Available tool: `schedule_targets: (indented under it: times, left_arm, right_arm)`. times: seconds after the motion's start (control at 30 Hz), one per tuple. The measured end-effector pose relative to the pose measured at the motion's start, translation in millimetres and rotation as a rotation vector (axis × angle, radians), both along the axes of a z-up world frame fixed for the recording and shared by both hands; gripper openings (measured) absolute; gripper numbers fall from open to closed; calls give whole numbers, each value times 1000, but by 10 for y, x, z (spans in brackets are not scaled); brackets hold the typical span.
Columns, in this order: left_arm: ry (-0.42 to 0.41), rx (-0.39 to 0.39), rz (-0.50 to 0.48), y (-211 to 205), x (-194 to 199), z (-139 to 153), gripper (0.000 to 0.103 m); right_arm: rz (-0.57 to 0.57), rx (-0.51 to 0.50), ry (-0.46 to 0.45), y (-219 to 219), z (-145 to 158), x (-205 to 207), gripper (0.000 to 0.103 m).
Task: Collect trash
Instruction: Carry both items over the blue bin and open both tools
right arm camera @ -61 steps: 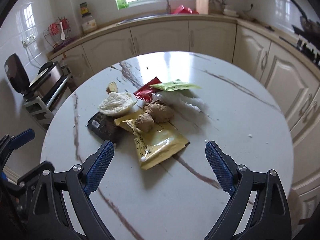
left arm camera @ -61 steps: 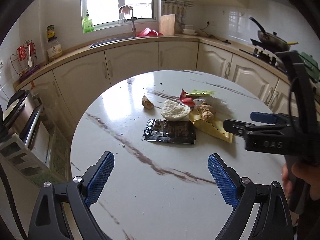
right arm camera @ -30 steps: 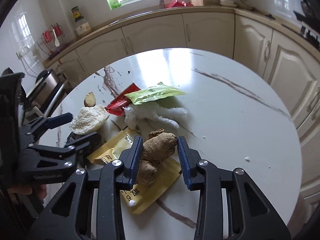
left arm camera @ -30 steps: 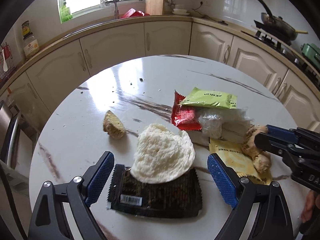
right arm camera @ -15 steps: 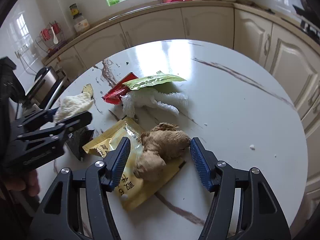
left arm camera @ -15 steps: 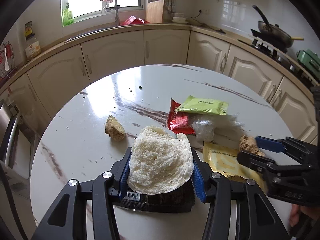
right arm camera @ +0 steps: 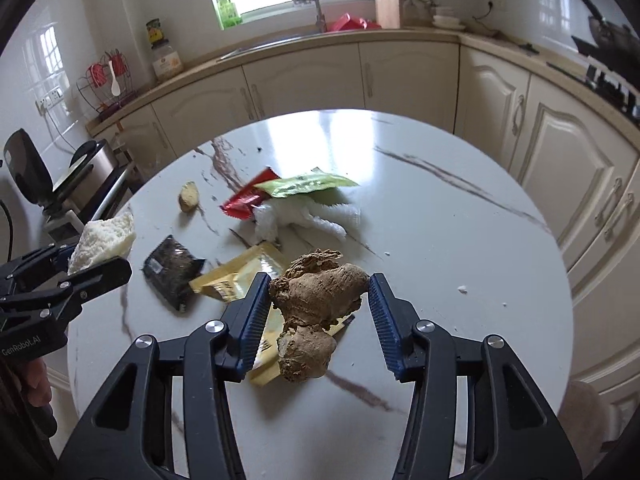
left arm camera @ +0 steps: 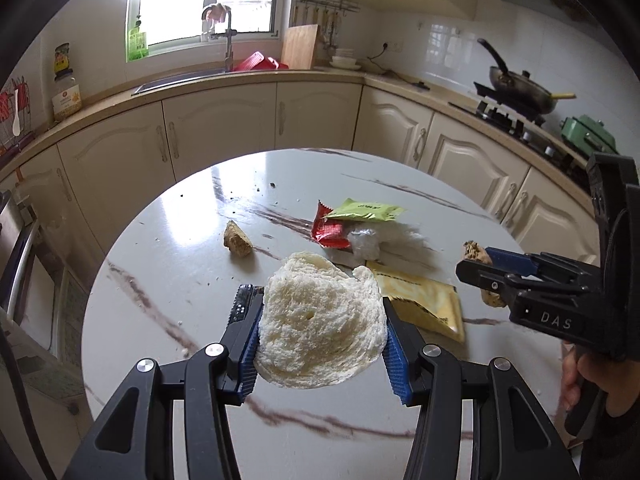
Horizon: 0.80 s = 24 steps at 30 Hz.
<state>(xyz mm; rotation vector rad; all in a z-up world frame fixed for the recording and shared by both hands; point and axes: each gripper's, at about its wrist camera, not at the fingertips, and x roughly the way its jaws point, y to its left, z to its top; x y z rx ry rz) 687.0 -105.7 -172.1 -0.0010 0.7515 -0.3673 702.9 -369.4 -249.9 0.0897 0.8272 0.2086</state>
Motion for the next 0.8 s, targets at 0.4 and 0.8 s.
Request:
schedule_targets:
  times: [0.4,0.8]
  left_arm:
    - [-69,-73,98,1245,-1284,156,48]
    - [59,-70,364,2877,-2493,-485,49]
  right_arm:
    - [262,69,-103,1260,608,-736,47]
    - [595,113,24,3216,41,-1130,46]
